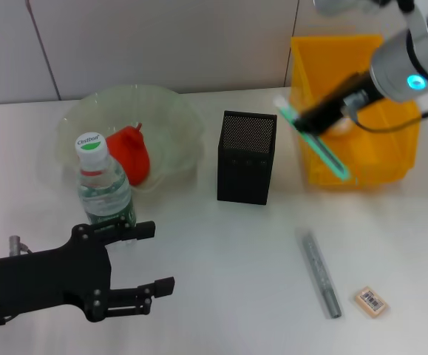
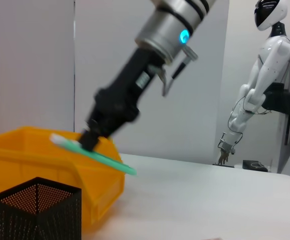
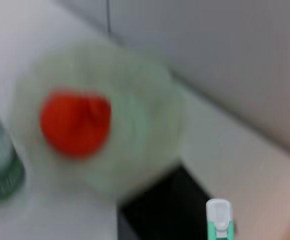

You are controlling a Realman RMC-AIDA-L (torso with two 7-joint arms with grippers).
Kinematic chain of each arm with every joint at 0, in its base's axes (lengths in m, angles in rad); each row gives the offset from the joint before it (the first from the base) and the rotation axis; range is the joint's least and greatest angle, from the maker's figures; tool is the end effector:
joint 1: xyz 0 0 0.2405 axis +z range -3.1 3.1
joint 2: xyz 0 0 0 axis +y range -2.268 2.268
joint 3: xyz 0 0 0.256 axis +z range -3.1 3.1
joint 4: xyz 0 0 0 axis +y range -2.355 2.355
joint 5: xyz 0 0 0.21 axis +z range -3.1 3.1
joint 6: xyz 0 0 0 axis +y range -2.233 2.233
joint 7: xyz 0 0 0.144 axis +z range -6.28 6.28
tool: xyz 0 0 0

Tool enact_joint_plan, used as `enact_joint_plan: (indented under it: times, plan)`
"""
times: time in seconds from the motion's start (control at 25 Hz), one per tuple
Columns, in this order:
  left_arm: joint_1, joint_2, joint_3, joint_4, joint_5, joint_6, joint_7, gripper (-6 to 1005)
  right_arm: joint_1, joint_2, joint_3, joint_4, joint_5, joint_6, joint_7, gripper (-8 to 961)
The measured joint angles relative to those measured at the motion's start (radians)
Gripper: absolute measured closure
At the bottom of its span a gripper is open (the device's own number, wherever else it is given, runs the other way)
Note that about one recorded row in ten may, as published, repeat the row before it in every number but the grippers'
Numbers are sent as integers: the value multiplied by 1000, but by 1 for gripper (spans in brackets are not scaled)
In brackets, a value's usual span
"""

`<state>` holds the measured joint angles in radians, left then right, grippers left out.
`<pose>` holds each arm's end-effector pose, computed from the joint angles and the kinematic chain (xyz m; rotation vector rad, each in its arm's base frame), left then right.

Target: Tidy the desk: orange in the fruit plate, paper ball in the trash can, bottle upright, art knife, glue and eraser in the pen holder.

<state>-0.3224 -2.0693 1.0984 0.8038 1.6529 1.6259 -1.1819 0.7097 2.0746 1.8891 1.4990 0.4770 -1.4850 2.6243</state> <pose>-0.2482 0.2806 -0.0102 -2.8338 -0.2263 -0.8341 0.1215 0.3978 0.0513 -2.4027 0.7564 -0.2272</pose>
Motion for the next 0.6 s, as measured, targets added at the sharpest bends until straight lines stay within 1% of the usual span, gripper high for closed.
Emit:
enact_joint_plan:
  times: [0.08,0.12,0.16,0.24,0.32,0.44,0.52,0.6]
  plan:
    - [-1,0,1,0,0,0,0,163,7,-2,12,5,39,32,0,844]
    - [-2,0,2,0,0,0,0,163,11,-3,14,8,61,72,-3,842]
    - [-2,0,2,0,0,0,0,163,11,-3,14,8,61,72,-3,840]
    - [-2,0,2,-1,-1,0,0,163,8,-2,11,9,80,122,-13,836]
    - [-2,0,-1,-8,-1,0,0,163,-6,0,7,-5,122,186,-48,833]
    - [-3,0,-1,-11,-1,0,0,163,-17,0,7,-17,159,222,-74,828]
    - [-4,0,-1,-11,-1,-1,0,163,-35,1,5,-44,225,279,-131,824]
    - [-6,0,-1,-11,-1,-1,0,163,-43,2,5,-59,257,300,-163,820]
